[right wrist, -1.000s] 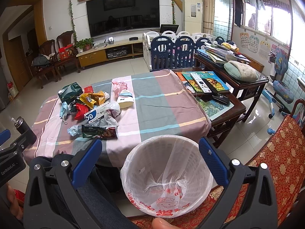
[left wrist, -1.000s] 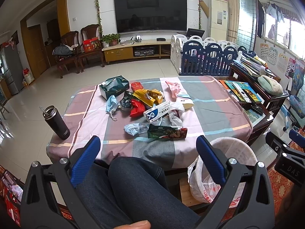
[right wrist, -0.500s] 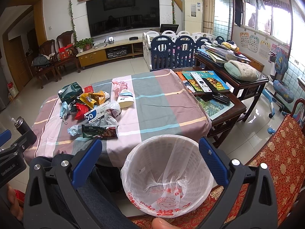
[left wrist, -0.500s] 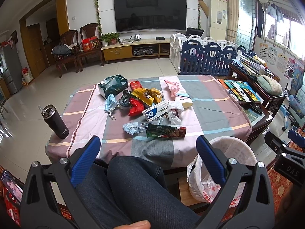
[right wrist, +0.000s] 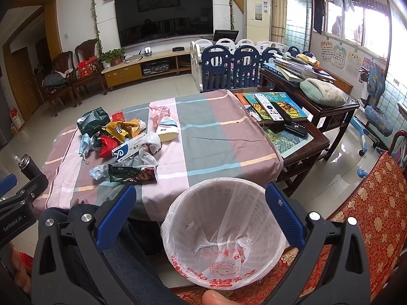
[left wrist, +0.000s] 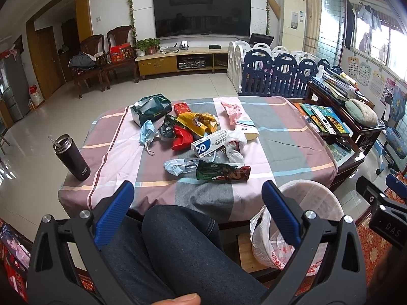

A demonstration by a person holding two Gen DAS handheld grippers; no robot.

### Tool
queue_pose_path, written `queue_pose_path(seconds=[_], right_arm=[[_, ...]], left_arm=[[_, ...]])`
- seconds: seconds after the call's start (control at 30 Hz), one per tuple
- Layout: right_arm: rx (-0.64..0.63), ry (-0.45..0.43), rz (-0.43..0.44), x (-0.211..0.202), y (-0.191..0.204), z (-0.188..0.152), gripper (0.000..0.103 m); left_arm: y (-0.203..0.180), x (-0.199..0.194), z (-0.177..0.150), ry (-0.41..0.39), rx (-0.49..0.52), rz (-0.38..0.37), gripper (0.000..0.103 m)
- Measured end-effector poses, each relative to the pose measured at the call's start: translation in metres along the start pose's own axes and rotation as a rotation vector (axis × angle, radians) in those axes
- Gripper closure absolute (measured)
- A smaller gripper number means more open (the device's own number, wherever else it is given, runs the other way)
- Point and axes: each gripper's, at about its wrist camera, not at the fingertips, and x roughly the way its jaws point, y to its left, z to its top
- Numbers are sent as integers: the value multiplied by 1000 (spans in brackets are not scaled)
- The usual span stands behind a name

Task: Collect trash

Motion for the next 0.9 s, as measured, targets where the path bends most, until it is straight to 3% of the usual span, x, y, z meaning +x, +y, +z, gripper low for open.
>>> queue_pose_path(seconds=[0.1,0.23,0.37,0.4,0.47,0.53,0.73,0.9], right_arm=[[2,-14,-5,2,0,3,3],[-24,-36,-34,24,7,14,3],[-206,73,-48,90,45,23,4],[-226,123,-14,112,56,23,5],[-214,221,75,156,73,24,19],[-209,298,151,198,96,23,23],[-426,350,222,272,183,12,23],[-589,400,246,293,210,-2,24]], left_arm=[[9,10,3,10,-9,1,3],[48,32,7,41,-110,75,3],[96,53,4,65,-232,146,3],[106,58,3,69,-256,147,3],[120,66,0,78,-295,139,3],[132,75,-4,81,-323,120,3],[147,108,-14,161,-367,132,3],[163,131,-24,229,-418,135,3]])
